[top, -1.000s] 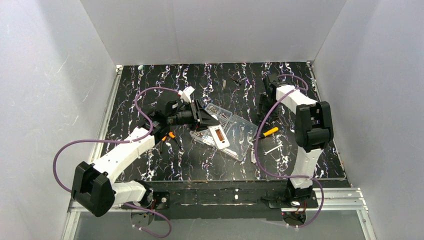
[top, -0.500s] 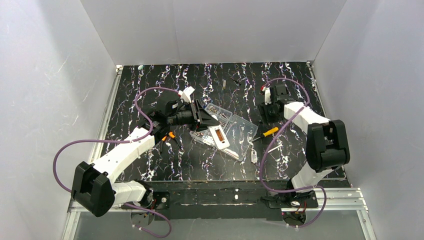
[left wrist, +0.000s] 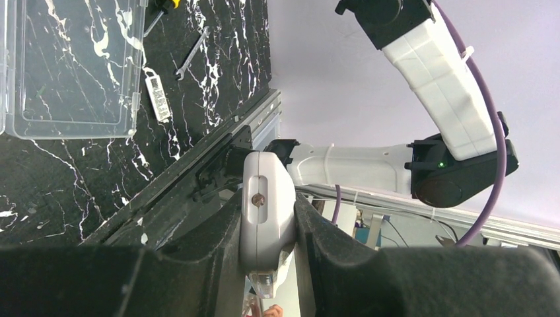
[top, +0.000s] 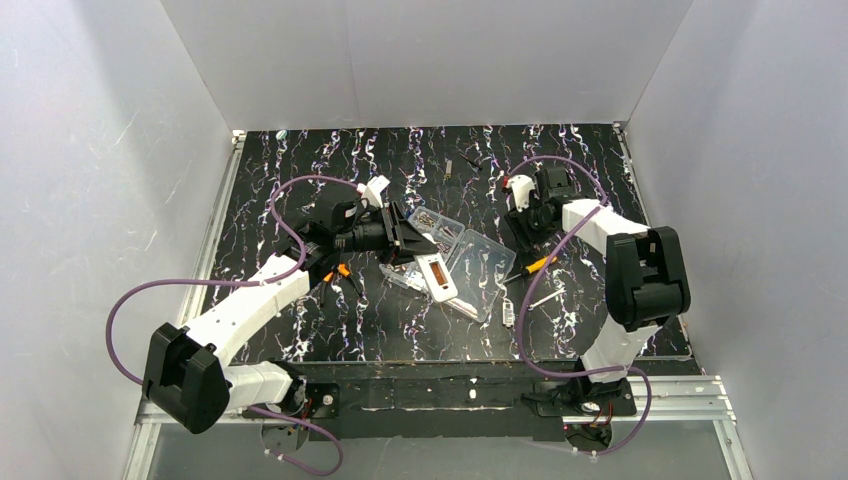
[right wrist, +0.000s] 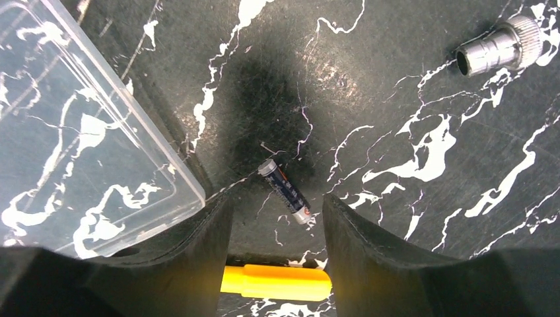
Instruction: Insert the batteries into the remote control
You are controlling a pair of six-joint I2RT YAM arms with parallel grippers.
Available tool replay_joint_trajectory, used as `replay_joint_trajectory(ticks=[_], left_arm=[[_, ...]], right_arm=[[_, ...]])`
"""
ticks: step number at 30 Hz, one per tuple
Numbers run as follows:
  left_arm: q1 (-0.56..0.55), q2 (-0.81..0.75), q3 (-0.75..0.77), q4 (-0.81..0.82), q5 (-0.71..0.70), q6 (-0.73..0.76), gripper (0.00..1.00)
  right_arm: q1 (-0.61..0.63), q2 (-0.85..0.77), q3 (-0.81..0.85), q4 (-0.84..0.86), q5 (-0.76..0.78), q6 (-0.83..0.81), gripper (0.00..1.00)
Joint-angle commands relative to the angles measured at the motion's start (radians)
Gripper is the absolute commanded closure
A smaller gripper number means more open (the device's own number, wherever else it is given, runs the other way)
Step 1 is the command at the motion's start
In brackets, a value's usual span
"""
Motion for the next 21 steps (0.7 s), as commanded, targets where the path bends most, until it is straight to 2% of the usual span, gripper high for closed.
replay_joint_trajectory(ticks=[1, 8, 17, 21], left_arm=[[0.005, -0.032, 0.029, -0.022, 0.042, 0.029, 1.0], [0.005, -0.03, 0.031, -0.028, 0.041, 0.032, 1.0], [0.006, -0.006, 0.052, -0.03, 0.047, 0.03, 1.0], [0.006, -0.006, 0.053, -0.027, 0.049, 0.024, 1.0]], right_arm=[[-0.006, 0.034, 0.057, -0.009, 0.016, -0.102, 0.41], [-0.005, 0.063, 0.059, -0.02, 0.043, -0.127, 0.42], [-0.016, 0.118, 0.084, -0.095, 0.016, -0.127, 0.51], [-0.032, 0.122, 0.087, -0.117, 0.01, -0.112, 0.51]])
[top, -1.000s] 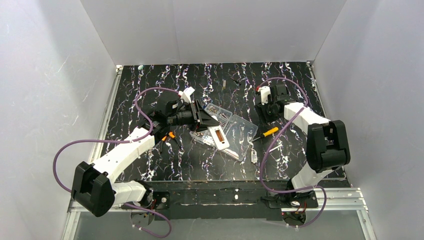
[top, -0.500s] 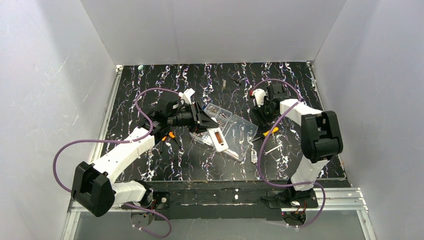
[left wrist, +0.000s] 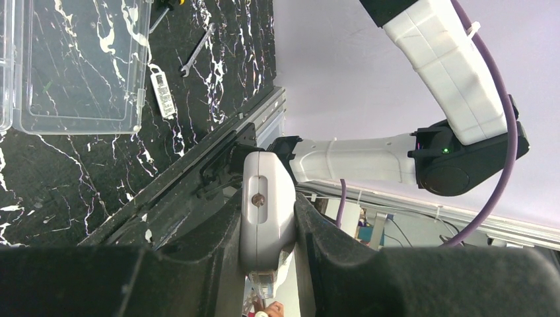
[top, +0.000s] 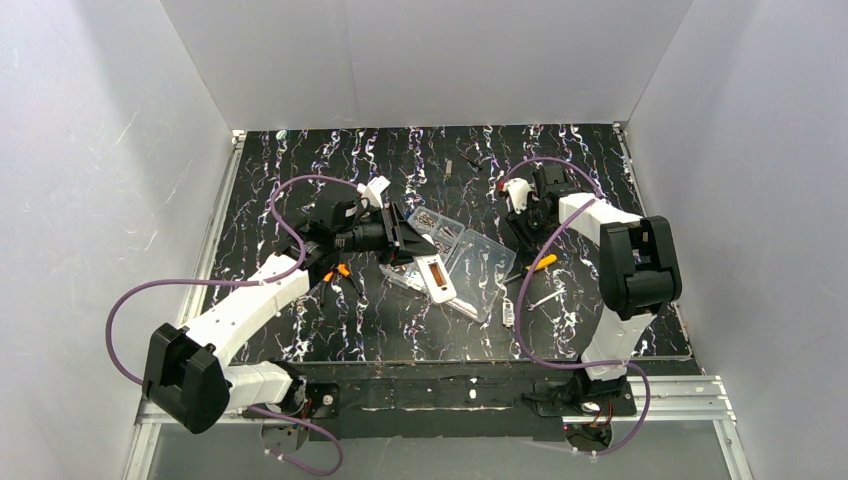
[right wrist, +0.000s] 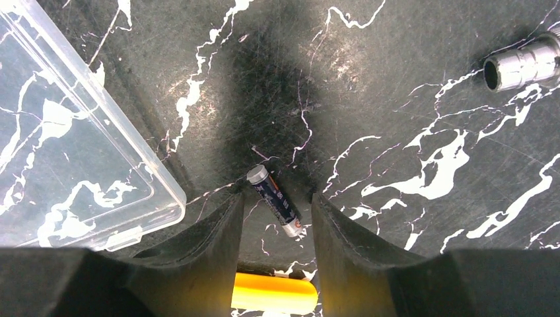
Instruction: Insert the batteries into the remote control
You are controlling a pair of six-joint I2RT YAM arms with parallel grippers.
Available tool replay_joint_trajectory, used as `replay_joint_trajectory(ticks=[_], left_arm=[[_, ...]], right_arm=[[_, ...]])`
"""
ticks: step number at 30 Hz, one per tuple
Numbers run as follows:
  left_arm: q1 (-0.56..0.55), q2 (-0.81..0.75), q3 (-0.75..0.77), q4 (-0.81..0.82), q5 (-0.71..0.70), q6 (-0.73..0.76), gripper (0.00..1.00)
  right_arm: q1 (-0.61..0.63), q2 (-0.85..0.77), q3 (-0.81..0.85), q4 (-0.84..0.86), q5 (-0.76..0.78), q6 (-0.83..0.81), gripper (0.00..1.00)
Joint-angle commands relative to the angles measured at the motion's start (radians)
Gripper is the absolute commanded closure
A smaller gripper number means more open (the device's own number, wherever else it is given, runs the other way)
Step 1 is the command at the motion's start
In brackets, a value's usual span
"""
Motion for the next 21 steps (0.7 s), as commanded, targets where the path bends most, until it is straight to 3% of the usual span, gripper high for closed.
replay_joint_trajectory(ticks=[1, 14, 21], left_arm=[[0.005, -0.008, 0.043, 0.01, 0.049, 0.003, 1.0], [0.005, -0.012, 0.045, 0.003, 0.053, 0.0, 1.0], [0.005, -0.013, 0.045, 0.001, 0.049, -0.006, 1.0]], right_arm=[[-0.028, 0.024, 0.02, -0.055, 0.005, -0.003, 0.51], [-0.045, -0.007, -0.026, -0.065, 0.03, 0.012, 0.56], [-0.047, 0.006, -0.003, -0.094, 0.007, 0.018, 0.67]])
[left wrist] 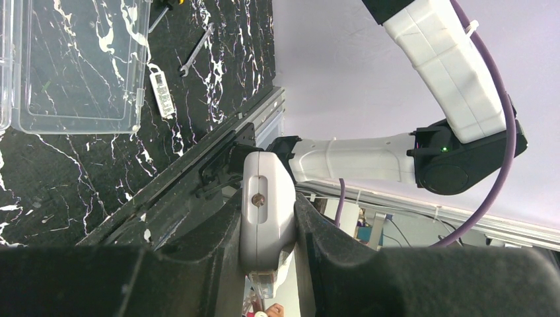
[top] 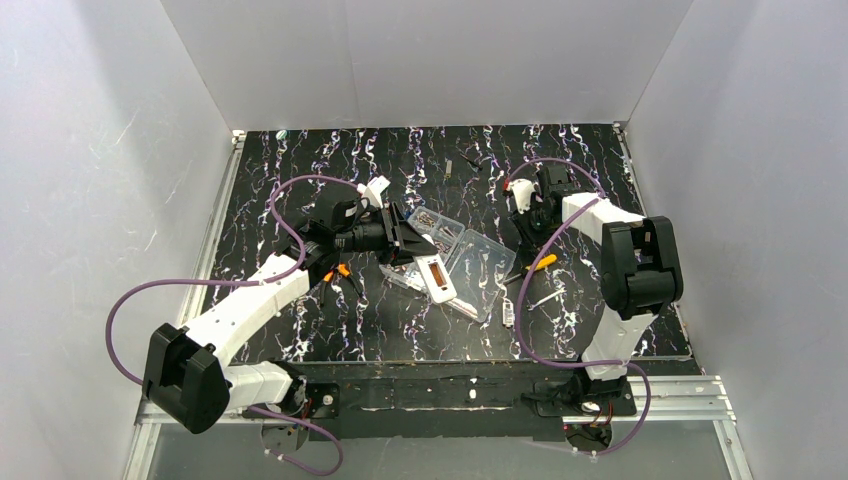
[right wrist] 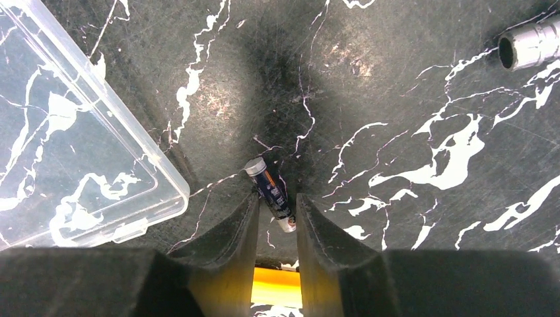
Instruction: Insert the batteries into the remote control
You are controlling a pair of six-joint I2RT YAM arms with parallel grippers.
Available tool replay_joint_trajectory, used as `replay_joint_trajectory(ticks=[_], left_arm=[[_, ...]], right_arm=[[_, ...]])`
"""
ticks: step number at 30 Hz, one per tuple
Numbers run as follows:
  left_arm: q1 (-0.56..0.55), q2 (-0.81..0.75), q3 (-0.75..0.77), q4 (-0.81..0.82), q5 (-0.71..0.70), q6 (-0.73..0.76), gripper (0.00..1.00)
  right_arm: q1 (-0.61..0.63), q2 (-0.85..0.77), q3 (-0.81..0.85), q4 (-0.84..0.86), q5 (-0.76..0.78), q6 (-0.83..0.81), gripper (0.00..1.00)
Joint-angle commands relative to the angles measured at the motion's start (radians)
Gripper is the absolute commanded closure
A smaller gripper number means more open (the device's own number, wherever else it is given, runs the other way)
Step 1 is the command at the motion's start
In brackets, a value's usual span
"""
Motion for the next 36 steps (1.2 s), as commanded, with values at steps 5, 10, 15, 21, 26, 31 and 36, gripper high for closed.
replay_joint_trajectory(ticks=[5, 10, 15, 21, 26, 31, 36], left_arm=[[0.005, -0.017, 0.05, -0.016, 0.043, 0.002, 1.0], [0.005, -0.013, 0.057, -0.024, 0.03, 0.004, 1.0], [0.005, 0.005, 0.073, -0.019, 0.029, -0.003, 1.0], [0.005, 0.009, 0.082, -0.021, 0.033, -0.006, 1.0], [0.005, -0.005, 0.067, -0.023, 0.024, -0.001, 1.0], [0.005, -0.008, 0.058, -0.014, 0.02, -0.007, 1.0], [0.005, -0.016, 0.054, -0.024, 0.007, 0.005, 1.0]], right_arm=[[-0.021, 0.007, 0.0, -0.077, 0.037, 0.005, 0.7], [-0.021, -0.01, -0.025, -0.065, 0.048, 0.048, 0.63], [-0.021, -0.02, -0.025, -0.062, 0.119, 0.079, 0.58], [-0.021, -0.005, -0.026, -0.064, 0.116, 0.077, 0.58], [-0.021, -0.004, -0.019, -0.081, 0.111, 0.071, 0.62], [-0.02, 0.0, -0.009, -0.097, 0.072, 0.073, 0.64], [-0.002, 0.001, 0.001, -0.125, 0.046, 0.103, 0.74]])
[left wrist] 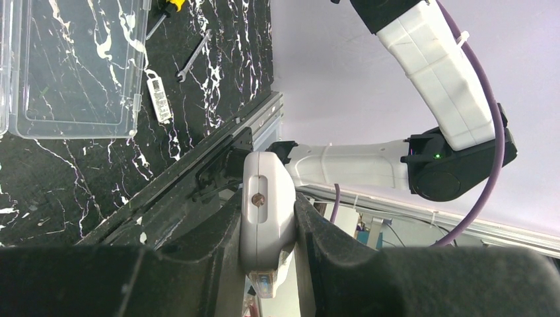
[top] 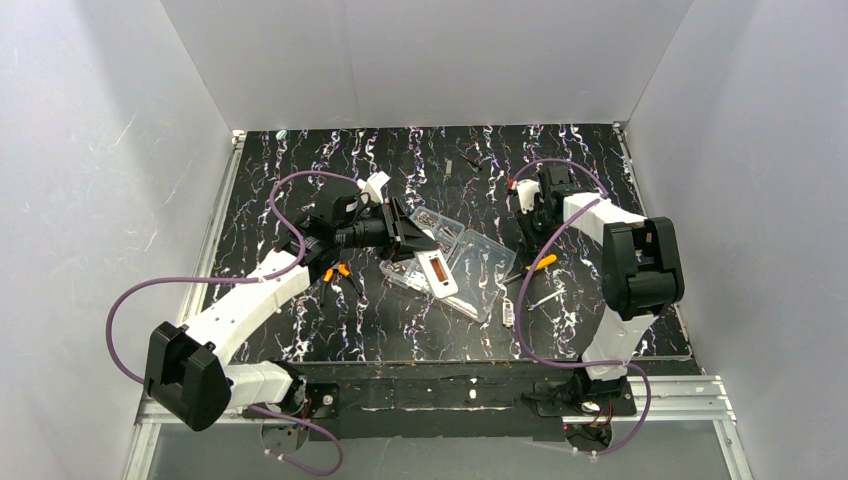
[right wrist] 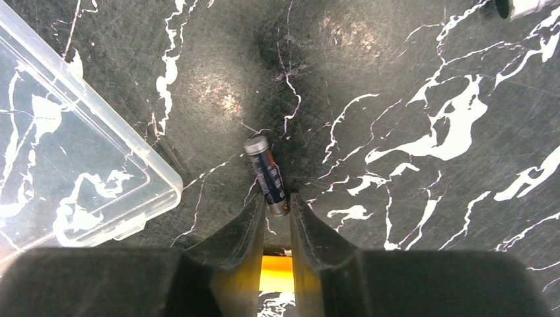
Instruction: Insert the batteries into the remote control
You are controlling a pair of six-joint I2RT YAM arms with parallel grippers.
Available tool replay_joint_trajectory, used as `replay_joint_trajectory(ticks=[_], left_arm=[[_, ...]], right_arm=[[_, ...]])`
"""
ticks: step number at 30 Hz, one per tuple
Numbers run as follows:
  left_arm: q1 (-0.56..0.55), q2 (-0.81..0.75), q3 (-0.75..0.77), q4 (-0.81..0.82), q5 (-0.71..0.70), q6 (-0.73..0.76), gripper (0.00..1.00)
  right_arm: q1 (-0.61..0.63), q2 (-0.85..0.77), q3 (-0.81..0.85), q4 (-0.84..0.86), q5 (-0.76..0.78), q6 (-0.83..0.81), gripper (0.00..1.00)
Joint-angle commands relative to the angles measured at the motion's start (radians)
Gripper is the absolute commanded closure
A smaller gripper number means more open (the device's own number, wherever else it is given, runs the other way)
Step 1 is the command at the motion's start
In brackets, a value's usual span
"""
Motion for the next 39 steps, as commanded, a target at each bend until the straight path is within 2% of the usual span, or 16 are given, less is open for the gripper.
replay_joint_trajectory(ticks=[1, 5, 6, 10, 13, 18, 24, 27, 33, 39], left_arm=[[0.005, -0.033, 0.007, 0.01, 0.015, 0.007, 1.0], [0.005, -0.034, -0.003, 0.02, 0.005, 0.003, 1.0], [0.005, -0.035, -0.004, 0.021, 0.003, 0.003, 1.0], [0.005, -0.031, -0.003, 0.03, 0.007, 0.006, 1.0], [0.005, -0.022, 0.008, 0.026, 0.01, 0.014, 1.0], [0.005, -0.008, 0.01, 0.036, 0.0, 0.027, 1.0], [0.005, 0.02, 0.034, 0.068, -0.002, 0.027, 1.0], [0.006, 0.021, 0.054, 0.066, -0.005, 0.034, 1.0], [0.028, -0.044, 0.063, 0.014, -0.076, 0.103, 1.0], [0.062, -0.076, 0.05, 0.05, -0.071, 0.122, 1.0]], right_arm=[[0.006, 0.008, 0.003, -0.099, 0.002, 0.03, 0.77], [0.012, 0.017, 0.012, -0.122, -0.029, 0.078, 0.98], [0.014, 0.014, 0.013, -0.132, -0.044, 0.089, 0.99], [0.018, -0.065, -0.048, -0.081, -0.065, 0.159, 0.99], [0.018, -0.159, -0.08, -0.033, -0.022, 0.242, 0.99], [0.041, -0.366, -0.055, -0.006, -0.056, 0.371, 0.99], [0.086, -0.628, -0.092, 0.103, 0.007, 0.562, 0.99], [0.087, -0.699, -0.093, 0.098, 0.031, 0.629, 0.99], [0.087, -0.767, -0.04, -0.028, 0.075, 0.63, 0.99], [0.087, -0.949, -0.2, 0.176, 0.037, 0.669, 0.99]])
